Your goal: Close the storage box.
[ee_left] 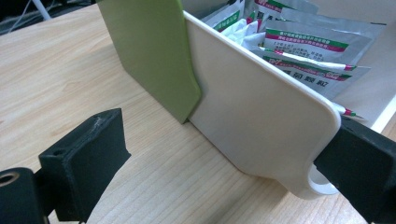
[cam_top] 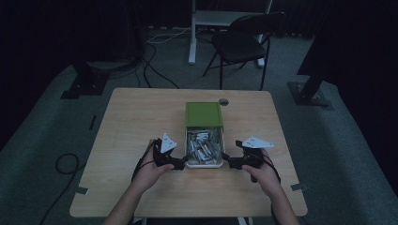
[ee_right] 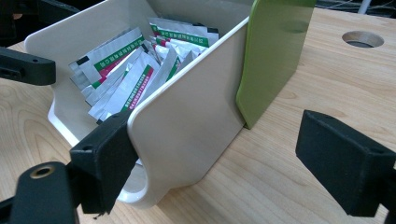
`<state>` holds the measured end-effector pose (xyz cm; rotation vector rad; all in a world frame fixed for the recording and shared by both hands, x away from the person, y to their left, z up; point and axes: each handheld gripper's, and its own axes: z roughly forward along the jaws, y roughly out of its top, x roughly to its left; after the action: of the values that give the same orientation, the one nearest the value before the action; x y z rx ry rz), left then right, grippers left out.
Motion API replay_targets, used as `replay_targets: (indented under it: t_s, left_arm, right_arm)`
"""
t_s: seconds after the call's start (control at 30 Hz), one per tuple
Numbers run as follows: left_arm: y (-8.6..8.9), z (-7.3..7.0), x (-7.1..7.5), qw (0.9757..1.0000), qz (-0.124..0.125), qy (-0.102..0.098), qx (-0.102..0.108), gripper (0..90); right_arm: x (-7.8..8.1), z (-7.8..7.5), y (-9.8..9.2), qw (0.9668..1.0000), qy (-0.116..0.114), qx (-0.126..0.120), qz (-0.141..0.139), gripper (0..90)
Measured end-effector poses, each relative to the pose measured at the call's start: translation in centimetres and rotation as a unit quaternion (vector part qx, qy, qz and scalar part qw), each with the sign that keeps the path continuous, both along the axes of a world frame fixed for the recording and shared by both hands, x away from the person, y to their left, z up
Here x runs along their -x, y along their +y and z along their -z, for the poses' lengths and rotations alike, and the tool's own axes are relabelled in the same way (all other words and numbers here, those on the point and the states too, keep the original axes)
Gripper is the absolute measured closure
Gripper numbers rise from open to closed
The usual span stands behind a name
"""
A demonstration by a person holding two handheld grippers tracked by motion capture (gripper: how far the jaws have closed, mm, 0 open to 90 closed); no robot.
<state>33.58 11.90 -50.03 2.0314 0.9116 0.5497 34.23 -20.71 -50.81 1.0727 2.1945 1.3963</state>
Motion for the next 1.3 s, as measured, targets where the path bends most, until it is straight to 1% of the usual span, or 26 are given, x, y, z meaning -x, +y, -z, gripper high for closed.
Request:
replay_targets:
  t_s: [0.23,0.3,0.33,0.37,0.5,0.83,0.9,0.97,1.13,1.3]
  left_arm:
    - [-0.2,-0.1,-0.4,1.0,0.002,-0.001,-0.005,5.1]
    - [-0.3,-0.1,-0.4,1.0,-0.002,-0.006,-0.006,5.1]
    - [-0.4,-0.1,-0.3,0.9999,-0.005,-0.012,-0.009,5.1]
    - [-0.4,-0.1,-0.4,0.9998,-0.007,-0.013,-0.011,5.1]
    - [-0.2,-0.3,-0.6,0.9999,-0.011,-0.009,-0.004,5.1]
    - [-0.2,-0.4,-1.4,0.9999,-0.01,-0.006,0.002,5.1]
    - [-0.2,-0.5,-1.5,0.9999,-0.012,-0.006,0.0,5.1]
    - [-0.3,-0.6,-1.6,0.9999,-0.011,-0.007,-0.008,5.1]
    - [-0.4,-0.7,-1.8,0.9999,-0.007,-0.008,-0.012,5.1]
    - [-0.3,-0.6,-2.2,0.9999,-0.012,-0.009,-0.008,5.1]
  right_arm:
    - [-0.4,-0.1,0.0,1.0,0.002,0.003,0.008,13.1]
    - [-0.5,-0.2,0.0,0.9999,0.0,0.004,0.01,13.1]
    - [-0.6,-0.2,0.0,0.9999,0.0,0.003,0.011,13.5]
    - [-0.7,-0.2,0.0,0.9999,0.0,0.002,0.011,13.5]
    - [-0.9,-0.2,0.1,0.9999,-0.002,0.003,0.012,13.5]
    - [-1.5,-0.5,0.1,0.9998,0.001,-0.002,0.02,13.6]
    - [-1.8,-0.6,0.1,0.9998,0.002,-0.004,0.022,13.6]
    - [-1.9,-0.6,0.2,0.9998,0.001,-0.001,0.022,13.6]
    - [-2.1,-0.7,0.2,0.9997,-0.001,0.001,0.025,13.6]
    - [-2.3,-0.7,0.3,0.9995,-0.001,0.0,0.03,13.6]
